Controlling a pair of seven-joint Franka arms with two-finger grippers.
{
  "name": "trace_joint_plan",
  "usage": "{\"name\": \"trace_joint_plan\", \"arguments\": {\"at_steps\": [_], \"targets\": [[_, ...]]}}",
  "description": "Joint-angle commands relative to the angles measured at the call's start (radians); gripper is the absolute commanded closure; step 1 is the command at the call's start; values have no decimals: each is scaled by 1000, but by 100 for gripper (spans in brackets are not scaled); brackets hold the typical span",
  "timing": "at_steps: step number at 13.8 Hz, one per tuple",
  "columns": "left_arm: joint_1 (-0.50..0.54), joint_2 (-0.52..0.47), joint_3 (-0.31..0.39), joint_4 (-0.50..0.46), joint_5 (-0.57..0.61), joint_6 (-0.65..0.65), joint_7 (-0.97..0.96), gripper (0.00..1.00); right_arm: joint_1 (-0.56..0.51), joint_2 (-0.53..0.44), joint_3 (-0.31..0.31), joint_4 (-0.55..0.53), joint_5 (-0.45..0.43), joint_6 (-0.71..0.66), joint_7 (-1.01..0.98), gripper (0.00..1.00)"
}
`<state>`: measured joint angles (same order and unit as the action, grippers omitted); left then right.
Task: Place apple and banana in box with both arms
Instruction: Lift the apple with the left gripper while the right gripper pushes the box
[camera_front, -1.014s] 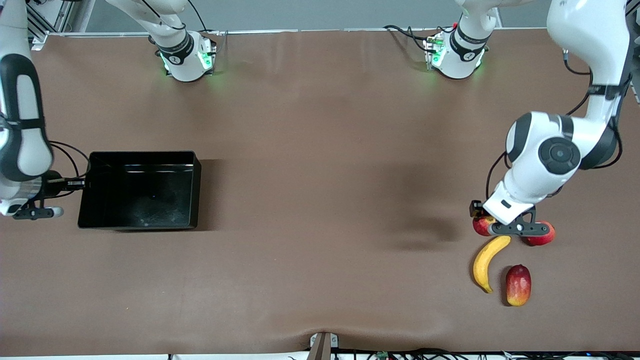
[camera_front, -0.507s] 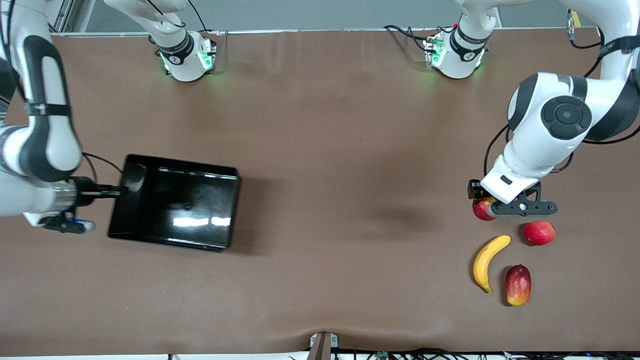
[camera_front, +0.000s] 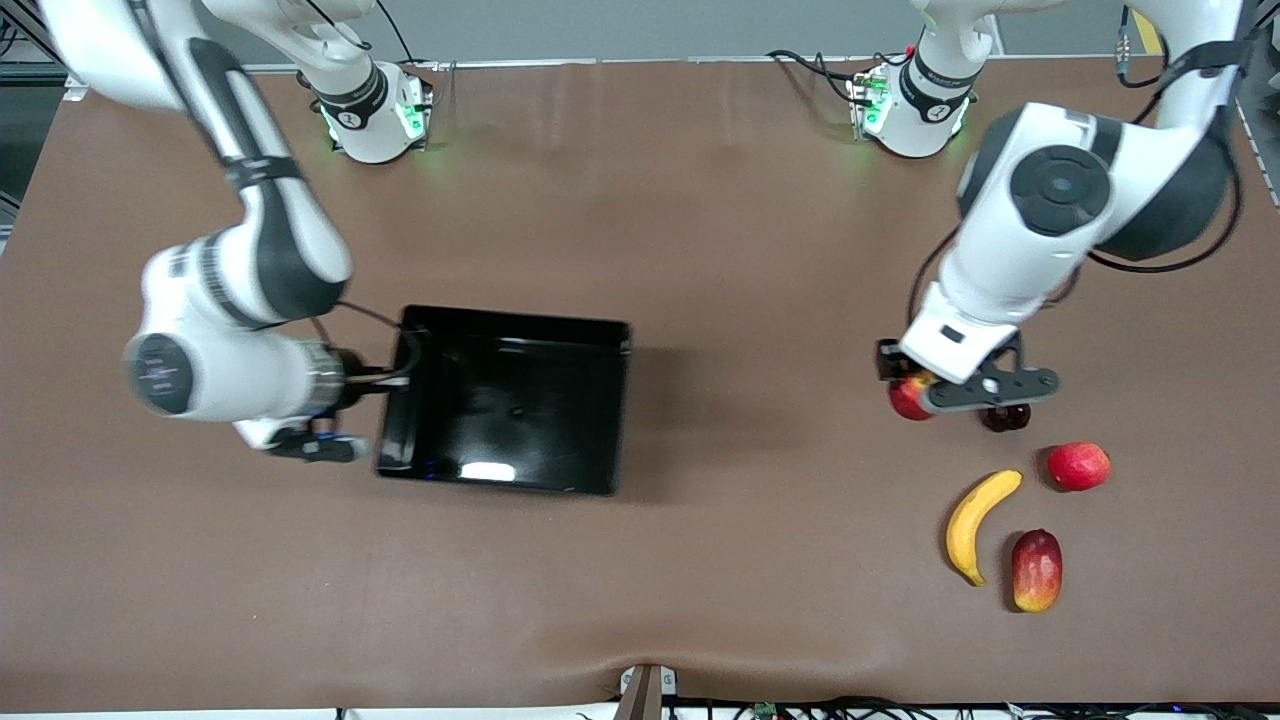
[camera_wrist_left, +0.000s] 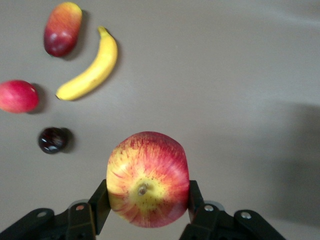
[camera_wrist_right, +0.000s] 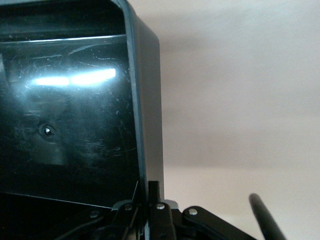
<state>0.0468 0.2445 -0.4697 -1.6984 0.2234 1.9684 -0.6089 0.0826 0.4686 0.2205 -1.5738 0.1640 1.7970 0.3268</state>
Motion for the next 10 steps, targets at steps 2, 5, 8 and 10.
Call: {"name": "trace_joint_plan", "arguments": {"at_steps": [2, 5, 8, 10], "targets": [[-65, 32, -35, 26, -9, -23, -155, 100, 63, 51, 69, 8, 28, 120, 105, 100], [-134, 71, -35, 28, 1, -10, -248, 100, 155, 114, 71, 9, 14, 229, 129, 100], [-166, 116, -35, 28, -2, 29, -272, 100, 212, 172, 71, 12, -3, 315, 191, 100], [-191, 163, -35, 28, 8, 82, -270, 100, 238, 199, 71, 8, -35, 363, 230, 100]]}}
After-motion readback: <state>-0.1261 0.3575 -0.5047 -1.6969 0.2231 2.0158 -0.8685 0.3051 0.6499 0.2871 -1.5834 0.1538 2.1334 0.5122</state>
